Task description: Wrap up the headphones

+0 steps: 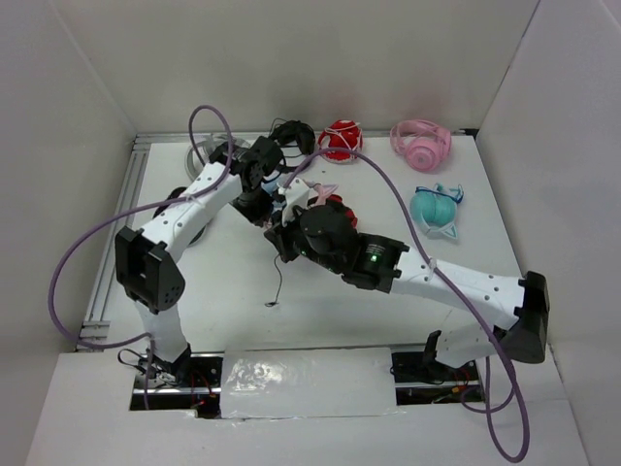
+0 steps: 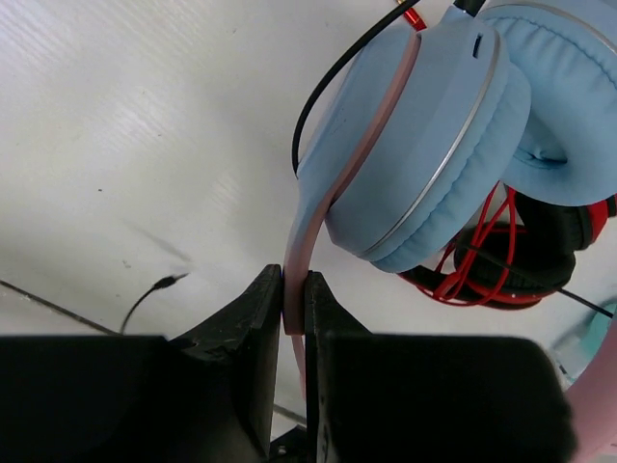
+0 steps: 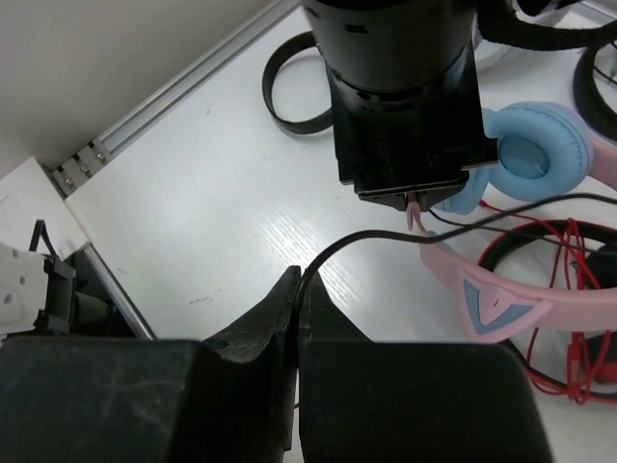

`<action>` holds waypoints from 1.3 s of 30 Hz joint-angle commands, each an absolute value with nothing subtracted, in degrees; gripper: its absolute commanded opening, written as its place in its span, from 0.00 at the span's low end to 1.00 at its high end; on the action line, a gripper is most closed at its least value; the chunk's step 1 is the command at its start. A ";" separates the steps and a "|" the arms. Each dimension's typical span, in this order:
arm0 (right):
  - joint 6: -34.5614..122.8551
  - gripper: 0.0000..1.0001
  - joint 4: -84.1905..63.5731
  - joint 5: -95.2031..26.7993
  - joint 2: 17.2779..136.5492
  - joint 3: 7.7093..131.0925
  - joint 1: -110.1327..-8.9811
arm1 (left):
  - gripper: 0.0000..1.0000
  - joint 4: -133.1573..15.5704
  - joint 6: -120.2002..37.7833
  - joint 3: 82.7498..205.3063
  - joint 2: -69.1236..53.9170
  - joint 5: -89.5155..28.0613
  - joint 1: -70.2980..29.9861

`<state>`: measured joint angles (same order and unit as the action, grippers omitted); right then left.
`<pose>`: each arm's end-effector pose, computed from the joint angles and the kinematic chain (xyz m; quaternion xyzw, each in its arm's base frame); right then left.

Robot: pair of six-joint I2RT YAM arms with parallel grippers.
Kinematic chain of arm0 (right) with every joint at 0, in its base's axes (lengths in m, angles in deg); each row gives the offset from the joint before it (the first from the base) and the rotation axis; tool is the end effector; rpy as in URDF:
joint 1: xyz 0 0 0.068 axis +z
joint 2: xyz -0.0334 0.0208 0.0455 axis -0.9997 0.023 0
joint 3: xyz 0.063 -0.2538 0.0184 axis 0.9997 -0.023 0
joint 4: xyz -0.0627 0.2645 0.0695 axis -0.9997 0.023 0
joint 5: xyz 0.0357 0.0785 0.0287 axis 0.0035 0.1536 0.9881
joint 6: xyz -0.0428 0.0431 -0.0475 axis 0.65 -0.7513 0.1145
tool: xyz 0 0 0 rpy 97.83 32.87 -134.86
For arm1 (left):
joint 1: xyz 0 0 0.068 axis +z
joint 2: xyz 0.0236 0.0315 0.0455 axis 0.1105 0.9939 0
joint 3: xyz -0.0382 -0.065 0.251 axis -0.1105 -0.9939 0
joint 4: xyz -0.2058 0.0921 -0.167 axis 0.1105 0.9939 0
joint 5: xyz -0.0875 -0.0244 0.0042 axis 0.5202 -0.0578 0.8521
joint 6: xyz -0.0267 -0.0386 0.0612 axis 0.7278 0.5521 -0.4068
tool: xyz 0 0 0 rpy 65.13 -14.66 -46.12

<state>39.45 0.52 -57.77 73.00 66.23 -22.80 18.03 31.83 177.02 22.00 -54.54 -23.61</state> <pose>0.1656 0.3257 0.3602 -0.2876 0.7422 0.2857 0.5337 0.3442 -0.1781 0.2862 -0.4669 0.8639 -0.0395 0.1847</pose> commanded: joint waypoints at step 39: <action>32.33 0.00 -50.64 -53.01 71.51 21.10 -36.98 | 0.00 -18.10 4.35 159.32 -21.30 -27.22 -12.38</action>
